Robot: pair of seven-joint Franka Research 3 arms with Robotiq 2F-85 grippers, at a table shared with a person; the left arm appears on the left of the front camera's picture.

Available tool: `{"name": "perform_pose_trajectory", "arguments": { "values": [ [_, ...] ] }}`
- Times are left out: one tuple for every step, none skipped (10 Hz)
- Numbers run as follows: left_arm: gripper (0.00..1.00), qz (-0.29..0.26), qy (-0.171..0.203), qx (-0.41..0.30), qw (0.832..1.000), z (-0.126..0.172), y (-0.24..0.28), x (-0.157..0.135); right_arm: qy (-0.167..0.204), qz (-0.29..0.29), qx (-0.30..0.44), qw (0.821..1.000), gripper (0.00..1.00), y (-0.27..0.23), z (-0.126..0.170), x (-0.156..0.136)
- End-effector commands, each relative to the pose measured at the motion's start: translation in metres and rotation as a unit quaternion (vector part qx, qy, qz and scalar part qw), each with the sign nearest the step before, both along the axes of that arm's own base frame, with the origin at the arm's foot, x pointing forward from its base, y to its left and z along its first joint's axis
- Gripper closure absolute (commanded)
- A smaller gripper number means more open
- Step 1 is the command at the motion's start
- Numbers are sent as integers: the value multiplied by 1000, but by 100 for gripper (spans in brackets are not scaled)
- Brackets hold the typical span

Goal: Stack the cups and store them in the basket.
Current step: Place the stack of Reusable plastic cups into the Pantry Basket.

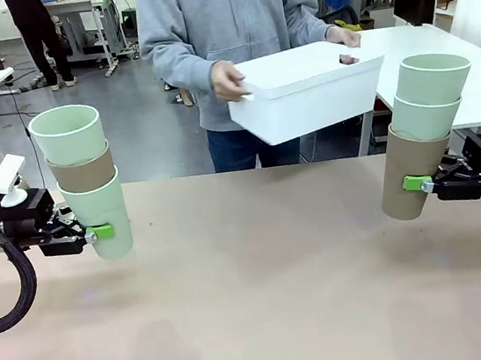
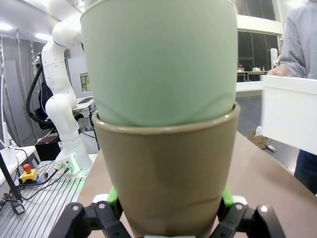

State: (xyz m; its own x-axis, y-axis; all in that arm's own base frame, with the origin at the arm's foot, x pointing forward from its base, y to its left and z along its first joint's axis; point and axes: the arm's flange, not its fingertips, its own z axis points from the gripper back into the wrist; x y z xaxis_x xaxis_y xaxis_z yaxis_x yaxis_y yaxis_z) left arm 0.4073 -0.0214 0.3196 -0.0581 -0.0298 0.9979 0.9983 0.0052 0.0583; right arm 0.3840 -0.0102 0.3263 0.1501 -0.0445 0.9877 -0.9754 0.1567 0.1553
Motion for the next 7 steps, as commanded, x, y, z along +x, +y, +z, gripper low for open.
{"name": "perform_pose_trajectory", "arguments": {
  "values": [
    [15,-3,-4,-4,1000,4,-1,0,-5,0,0,1000,14,0,4,0],
    [15,-3,-4,-4,1000,4,-1,0,-5,0,0,1000,14,0,4,0],
    [15,-3,-4,-4,1000,4,-1,0,-5,0,0,1000,14,0,4,0],
    [15,-3,-4,-4,1000,4,-1,0,-5,0,0,1000,14,0,4,0],
    [15,-3,-4,-4,1000,4,-1,0,-5,0,0,1000,14,0,4,0],
    [15,-3,-4,-4,1000,4,-1,0,-5,0,0,1000,14,0,4,0],
    [15,-3,-4,-4,1000,4,-1,0,-5,0,0,1000,14,0,4,0]
  ]
}}
